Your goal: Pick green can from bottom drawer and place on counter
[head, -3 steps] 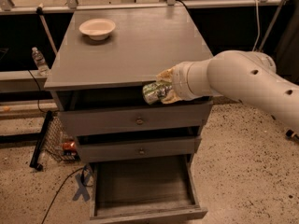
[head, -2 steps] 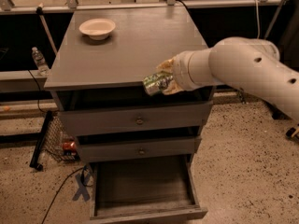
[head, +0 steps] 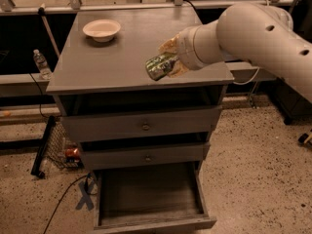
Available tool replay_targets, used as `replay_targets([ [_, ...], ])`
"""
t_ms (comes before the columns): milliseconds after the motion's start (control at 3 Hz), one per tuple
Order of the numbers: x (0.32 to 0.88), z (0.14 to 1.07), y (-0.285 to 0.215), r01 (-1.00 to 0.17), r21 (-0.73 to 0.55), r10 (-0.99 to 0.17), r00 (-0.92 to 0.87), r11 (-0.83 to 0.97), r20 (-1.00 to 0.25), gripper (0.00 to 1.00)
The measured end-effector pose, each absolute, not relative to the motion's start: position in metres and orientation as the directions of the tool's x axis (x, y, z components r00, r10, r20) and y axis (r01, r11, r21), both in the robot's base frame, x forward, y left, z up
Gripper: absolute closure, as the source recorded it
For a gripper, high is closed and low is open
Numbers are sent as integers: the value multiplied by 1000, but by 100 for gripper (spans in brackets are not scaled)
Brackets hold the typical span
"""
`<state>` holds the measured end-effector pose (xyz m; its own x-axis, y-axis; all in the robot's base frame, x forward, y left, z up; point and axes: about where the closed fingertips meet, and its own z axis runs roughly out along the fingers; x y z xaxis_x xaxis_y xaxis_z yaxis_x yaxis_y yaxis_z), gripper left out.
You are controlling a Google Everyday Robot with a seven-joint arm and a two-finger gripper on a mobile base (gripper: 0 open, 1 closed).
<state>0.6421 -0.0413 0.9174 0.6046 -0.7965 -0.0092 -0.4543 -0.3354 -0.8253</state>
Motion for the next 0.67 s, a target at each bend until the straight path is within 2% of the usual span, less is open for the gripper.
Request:
replay_targets([
  [667,698,928,-39,-429,-827,-770,638,-365,8,100],
])
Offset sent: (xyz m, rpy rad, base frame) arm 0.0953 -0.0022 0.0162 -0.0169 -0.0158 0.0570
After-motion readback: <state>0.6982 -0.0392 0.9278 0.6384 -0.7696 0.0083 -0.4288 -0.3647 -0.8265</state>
